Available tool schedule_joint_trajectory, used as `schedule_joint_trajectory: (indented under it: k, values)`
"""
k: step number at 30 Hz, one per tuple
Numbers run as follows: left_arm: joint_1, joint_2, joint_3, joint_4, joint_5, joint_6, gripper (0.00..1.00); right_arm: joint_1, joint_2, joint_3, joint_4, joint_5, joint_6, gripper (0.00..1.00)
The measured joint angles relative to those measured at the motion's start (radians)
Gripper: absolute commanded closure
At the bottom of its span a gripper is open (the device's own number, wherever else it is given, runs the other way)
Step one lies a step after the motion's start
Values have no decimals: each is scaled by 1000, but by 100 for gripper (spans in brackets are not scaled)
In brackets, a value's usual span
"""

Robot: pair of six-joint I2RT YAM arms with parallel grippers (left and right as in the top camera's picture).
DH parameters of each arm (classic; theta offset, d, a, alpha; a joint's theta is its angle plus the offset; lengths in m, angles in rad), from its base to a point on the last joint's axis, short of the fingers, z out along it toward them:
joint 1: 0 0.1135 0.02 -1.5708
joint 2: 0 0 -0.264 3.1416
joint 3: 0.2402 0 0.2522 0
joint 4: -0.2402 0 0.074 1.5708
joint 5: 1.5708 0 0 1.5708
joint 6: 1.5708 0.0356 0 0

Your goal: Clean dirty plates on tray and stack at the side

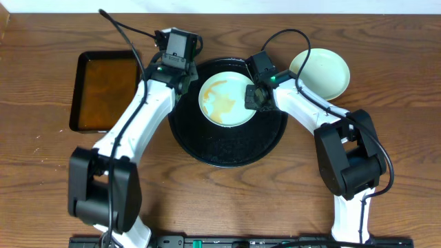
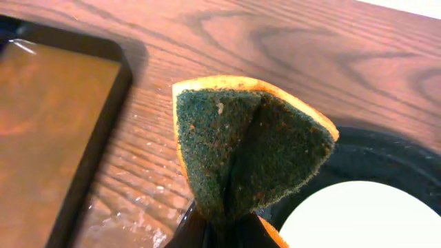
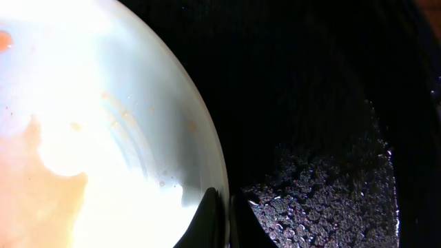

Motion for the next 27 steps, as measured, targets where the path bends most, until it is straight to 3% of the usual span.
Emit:
schedule_joint_trajectory:
  k: [5,15,18,21,23,27]
  values:
    - [-2,6,-10,-51,-2,-3,92,0,-42,-5,-7,24,-64,99]
    - [-2,7,-19,-91,-2,-3,92,-7,-308,-11,-10,151,-260,98]
    - [-2,7,-19,-93,-2,-3,92,-7,-322,-11,-19,128,-256,88]
    - [-2,7,-19,-93,-2,-3,92,-7,-296,-11,-20,72,-242,63]
    - [-2,7,-19,-94,-2,-3,92,-7,-262,-11,-11,49,-228,52]
    - [-2,7,-19,-95,-2,-3,92,-9,-157,-11,5,19,-205,51]
